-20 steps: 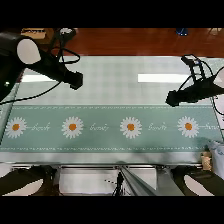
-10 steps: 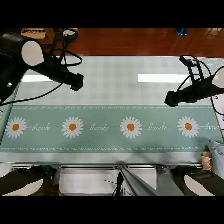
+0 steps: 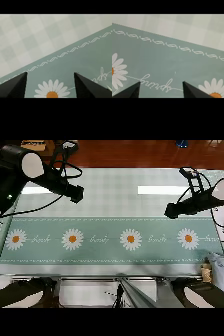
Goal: Fold the shirts.
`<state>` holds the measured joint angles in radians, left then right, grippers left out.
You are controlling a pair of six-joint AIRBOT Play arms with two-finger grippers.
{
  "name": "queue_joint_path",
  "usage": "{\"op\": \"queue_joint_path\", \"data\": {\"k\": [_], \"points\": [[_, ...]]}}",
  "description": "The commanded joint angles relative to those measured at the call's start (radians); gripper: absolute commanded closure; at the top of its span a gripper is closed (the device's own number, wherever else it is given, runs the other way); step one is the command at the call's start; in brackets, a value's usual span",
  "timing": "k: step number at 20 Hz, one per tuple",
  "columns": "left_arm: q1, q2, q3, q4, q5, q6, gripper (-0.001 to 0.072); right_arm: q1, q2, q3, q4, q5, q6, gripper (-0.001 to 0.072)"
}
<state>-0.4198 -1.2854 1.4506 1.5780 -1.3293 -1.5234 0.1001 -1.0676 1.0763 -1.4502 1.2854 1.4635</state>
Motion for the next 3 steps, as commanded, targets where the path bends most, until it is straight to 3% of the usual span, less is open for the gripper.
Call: {"op": "queue_joint_path", "data": {"k": [1, 3], "points": [[0.000, 0.000, 0.001, 0.000, 0.001, 0.000, 0.0049, 0.001, 0.000, 0.001, 0.000, 0.000, 0.000, 0.0114], [0.000, 0.000, 0.001, 0.000, 0.001, 0.000, 0.0049, 0.001, -0.001, 0.001, 0.000, 0.000, 0.000, 0.0113]]}}
